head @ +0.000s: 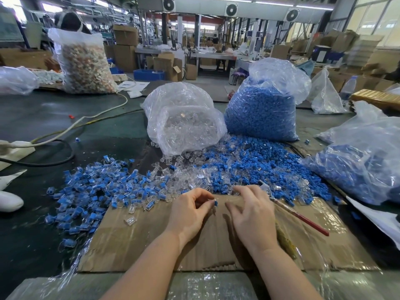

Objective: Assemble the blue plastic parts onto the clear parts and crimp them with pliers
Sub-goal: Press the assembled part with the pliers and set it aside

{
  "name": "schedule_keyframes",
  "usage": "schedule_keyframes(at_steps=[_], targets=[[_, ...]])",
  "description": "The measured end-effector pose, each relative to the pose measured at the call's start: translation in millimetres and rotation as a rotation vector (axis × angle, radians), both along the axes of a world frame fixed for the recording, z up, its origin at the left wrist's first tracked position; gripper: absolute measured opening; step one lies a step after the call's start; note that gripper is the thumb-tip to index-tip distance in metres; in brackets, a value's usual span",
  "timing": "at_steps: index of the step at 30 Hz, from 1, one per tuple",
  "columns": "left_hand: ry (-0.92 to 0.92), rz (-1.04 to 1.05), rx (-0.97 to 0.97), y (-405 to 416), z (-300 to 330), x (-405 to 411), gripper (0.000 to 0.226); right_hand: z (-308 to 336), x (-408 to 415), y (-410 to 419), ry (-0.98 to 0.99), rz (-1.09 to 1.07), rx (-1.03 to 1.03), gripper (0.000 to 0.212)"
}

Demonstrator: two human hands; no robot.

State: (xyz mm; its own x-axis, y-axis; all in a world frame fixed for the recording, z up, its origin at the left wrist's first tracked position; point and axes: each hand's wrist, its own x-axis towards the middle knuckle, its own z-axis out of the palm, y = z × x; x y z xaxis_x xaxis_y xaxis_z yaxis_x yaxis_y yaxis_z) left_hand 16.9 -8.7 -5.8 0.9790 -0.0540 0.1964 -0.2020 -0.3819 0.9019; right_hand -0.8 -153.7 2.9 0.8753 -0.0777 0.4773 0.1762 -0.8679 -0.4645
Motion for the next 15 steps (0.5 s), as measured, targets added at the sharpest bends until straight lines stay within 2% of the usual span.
schedule_keyframes(at_steps=[4, 7, 9, 12, 15], targets=[[-0.001, 0.01, 0.018, 1, 0, 0, 0.012, 8, 2, -21, 0.341, -0.364, -0.287, 0.06], [0.007, 0.013, 0.015, 0, 1, 0, 0.015, 10, 0, -41, 0.615, -0.491, -0.332, 0.081], [0.013, 0.015, 0.01, 0, 2, -1, 0.017, 9, -3, -49, 0.721, -0.512, -0.321, 0.086], [0.018, 0.03, -0.004, 0, 4, -1, 0.017, 6, -7, -52, 0.716, -0.509, -0.318, 0.079], [0.027, 0.045, -0.017, 0, 5, -1, 0.014, 4, -12, -47, 0.541, -0.472, -0.481, 0.059]])
